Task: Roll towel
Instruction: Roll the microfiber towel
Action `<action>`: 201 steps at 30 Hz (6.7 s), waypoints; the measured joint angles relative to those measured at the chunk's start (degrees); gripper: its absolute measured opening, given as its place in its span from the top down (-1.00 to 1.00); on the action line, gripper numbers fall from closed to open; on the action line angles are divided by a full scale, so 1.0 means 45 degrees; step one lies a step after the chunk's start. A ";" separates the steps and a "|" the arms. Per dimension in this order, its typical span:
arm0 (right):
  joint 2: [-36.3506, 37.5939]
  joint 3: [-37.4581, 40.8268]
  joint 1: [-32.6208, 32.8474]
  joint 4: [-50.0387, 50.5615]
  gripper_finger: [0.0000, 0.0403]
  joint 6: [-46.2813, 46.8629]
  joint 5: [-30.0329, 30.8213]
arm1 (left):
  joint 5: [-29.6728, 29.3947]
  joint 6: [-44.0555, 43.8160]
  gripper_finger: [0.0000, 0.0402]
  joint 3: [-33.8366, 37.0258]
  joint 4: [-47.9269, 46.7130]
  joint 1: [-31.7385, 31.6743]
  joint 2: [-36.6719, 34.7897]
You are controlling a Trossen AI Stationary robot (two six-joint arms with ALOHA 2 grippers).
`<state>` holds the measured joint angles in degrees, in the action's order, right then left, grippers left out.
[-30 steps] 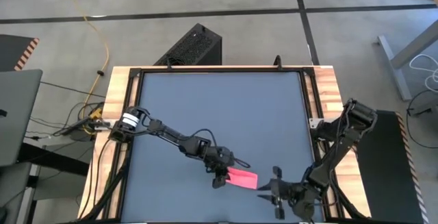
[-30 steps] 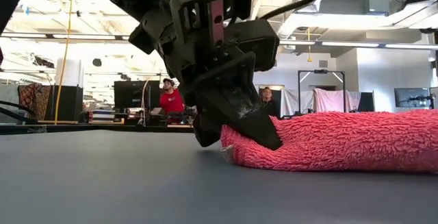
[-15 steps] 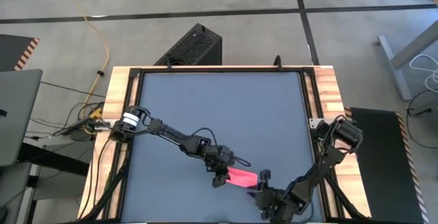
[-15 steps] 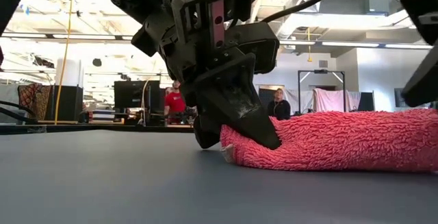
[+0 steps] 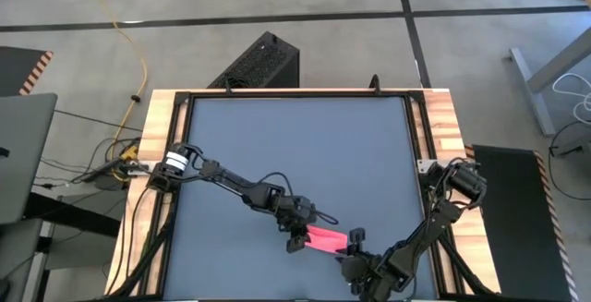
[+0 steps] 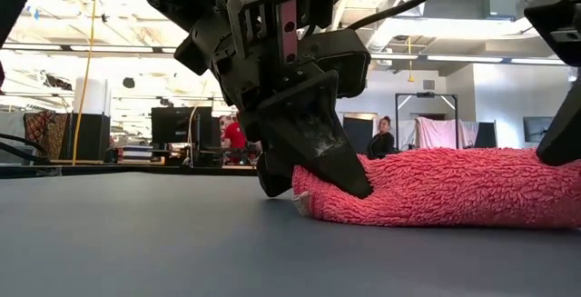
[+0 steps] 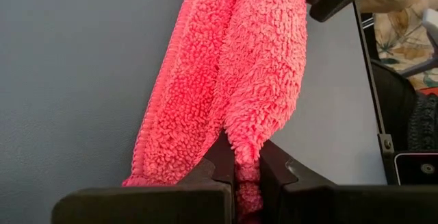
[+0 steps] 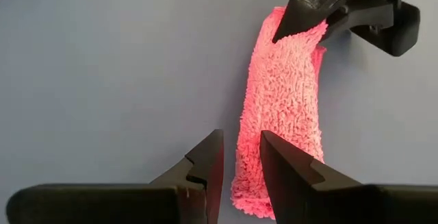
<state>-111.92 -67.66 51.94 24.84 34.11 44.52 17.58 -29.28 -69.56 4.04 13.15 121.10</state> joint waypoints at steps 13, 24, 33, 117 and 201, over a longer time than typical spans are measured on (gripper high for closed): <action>0.0019 -0.0758 -0.0170 0.0733 0.38 -0.0015 -0.0733 | 0.0151 0.0073 0.97 0.0005 0.0014 0.0000 0.0005; 0.0024 -0.2660 -0.0160 0.2810 -0.21 0.0148 -0.1054 | 0.0283 0.0086 0.97 0.0019 -0.0007 0.0000 0.0010; -0.0227 -0.1987 -0.0112 0.2882 -0.23 0.0025 -0.0936 | 0.0374 0.0083 0.97 0.0017 -0.0007 -0.0004 0.0010; 0.0578 -0.1282 -0.3272 0.1890 0.87 0.3260 -0.8508 | -1.0007 1.1019 0.25 -0.3389 0.0984 0.3128 0.1678; 0.3041 -0.1365 0.1015 0.3276 0.34 0.6313 0.0377 | -0.9151 -1.4138 0.92 0.2335 -1.4440 0.8132 -0.3204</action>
<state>-98.24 -73.80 56.51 39.59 62.52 46.21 -23.60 -92.90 -59.05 -60.93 49.74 106.68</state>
